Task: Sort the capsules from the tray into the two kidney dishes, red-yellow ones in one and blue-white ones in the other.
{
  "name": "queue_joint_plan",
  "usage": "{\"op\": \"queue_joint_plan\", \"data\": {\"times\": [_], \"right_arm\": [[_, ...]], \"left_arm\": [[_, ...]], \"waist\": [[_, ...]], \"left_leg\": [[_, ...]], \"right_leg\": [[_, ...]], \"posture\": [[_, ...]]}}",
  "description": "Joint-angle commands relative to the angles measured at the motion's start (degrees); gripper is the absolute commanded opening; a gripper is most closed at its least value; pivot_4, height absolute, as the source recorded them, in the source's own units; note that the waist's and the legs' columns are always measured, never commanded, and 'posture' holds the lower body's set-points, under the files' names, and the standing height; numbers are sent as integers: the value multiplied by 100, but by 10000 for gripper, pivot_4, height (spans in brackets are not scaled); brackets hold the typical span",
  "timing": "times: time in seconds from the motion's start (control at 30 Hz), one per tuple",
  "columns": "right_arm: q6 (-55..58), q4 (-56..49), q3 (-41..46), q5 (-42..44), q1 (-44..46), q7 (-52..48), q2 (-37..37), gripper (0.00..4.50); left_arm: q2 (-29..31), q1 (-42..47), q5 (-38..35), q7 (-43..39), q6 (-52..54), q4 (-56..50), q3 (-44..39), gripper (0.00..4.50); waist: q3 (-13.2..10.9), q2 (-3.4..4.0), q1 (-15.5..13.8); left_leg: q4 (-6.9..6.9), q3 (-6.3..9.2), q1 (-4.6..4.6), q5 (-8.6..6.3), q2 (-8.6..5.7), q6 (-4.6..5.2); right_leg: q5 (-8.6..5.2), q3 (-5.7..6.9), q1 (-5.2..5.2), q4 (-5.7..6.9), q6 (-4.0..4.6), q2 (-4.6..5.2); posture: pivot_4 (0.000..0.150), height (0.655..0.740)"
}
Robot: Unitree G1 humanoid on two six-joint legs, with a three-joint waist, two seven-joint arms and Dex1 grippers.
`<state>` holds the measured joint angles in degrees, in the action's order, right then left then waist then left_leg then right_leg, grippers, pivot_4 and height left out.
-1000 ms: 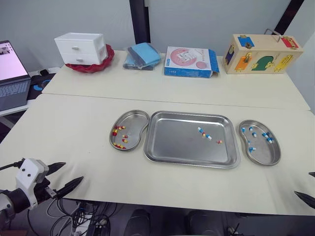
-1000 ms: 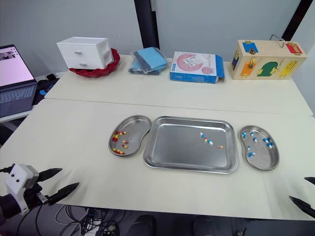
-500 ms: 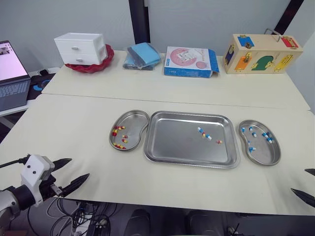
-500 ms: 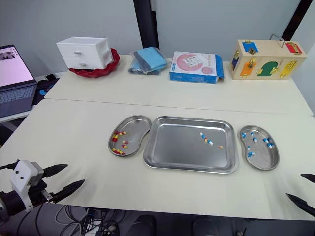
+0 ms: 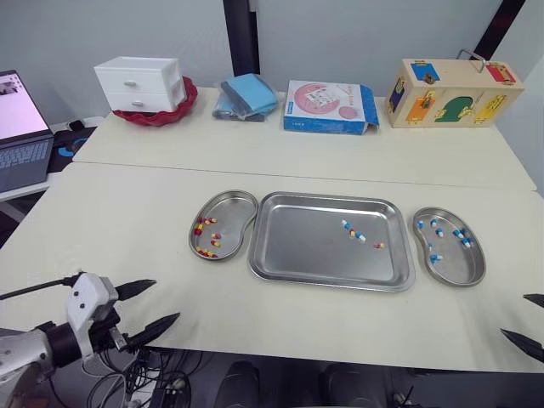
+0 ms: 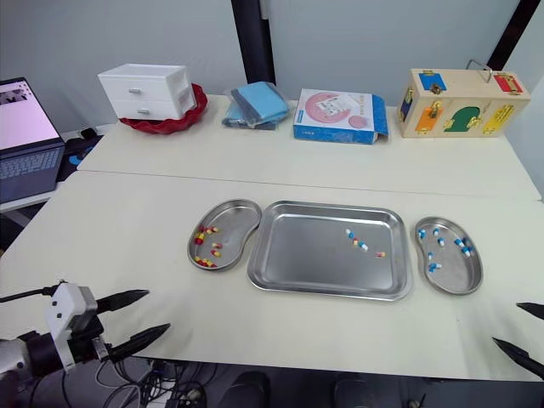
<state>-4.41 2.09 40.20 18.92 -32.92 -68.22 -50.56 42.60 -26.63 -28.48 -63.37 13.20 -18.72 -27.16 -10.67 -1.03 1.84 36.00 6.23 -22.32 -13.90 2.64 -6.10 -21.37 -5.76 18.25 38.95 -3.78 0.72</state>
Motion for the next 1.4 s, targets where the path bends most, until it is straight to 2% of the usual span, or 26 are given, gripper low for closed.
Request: {"op": "queue_joint_plan", "data": {"times": [0.03,0.2,0.57,0.7,0.83,0.93,1.1,1.23,1.37,1.4], "right_arm": [[-32,-300,146,60,-135,42,84,45000],[40,-759,240,122,-421,133,299,45000],[261,-2024,356,212,-1063,383,873,45000],[565,-2593,247,297,-1232,476,965,45000],[1449,-3688,-1,736,-1272,736,908,45000],[1891,-4346,-444,657,-1013,1174,880,45000],[2544,-4863,-1151,377,-604,1800,848,45000],[2611,-4903,-1658,150,-288,2098,932,45000],[2766,-5005,-1955,83,70,2323,899,32493],[2948,-5061,-2041,100,281,2435,854,32493]], "left_arm": [[-107,122,-225,-319,-308,-165,250,44686],[-412,400,-163,-566,-850,-163,798,44686],[-1023,912,-87,-96,-1104,-190,1523,44686],[-1062,1002,-31,-70,-1204,-107,1666,44686],[-1052,1090,-36,-83,-1266,14,1733,44686],[-1066,1140,-12,-114,-1357,135,1795,44686],[-1059,1227,14,-120,-1467,267,1881,44686],[-1060,1290,35,-110,-1541,336,1935,44686],[-1070,1334,40,-93,-1589,363,1961,45000],[-1076,1346,42,-81,-1595,369,1969,45000]], "waist": [[0,0,0],[2,5,-5],[8,14,-5],[11,18,-3],[15,26,-5],[17,27,-3],[18,25,-15],[18,24,-17],[18,25,-15],[18,24,-15]], "left_leg": [[0,1,0,0,0,0],[1,1,-1,0,-1,0],[2,4,-1,0,-1,0],[2,5,0,0,0,0],[3,6,1,0,0,0],[3,7,1,0,0,0],[5,11,-2,0,-1,0],[6,13,-3,1,-1,0],[5,13,-2,1,-1,0],[6,13,-2,1,-1,0]], "right_leg": [[0,1,0,0,0,0],[0,0,-1,0,0,0],[0,2,-3,1,-1,0],[0,2,-3,2,-1,-1],[0,3,-3,3,0,-1],[0,2,-3,3,-1,-2],[1,7,-2,3,-1,-2],[1,8,-2,4,-1,-2],[1,8,-2,4,-1,-2],[1,8,-2,4,-1,-2]], "posture": [[1500,7312],[1500,7312],[1500,7312],[1500,7312],[1500,7312],[1500,7312],[1500,7312],[1500,7312],[1500,7312],[1500,7312]]}}
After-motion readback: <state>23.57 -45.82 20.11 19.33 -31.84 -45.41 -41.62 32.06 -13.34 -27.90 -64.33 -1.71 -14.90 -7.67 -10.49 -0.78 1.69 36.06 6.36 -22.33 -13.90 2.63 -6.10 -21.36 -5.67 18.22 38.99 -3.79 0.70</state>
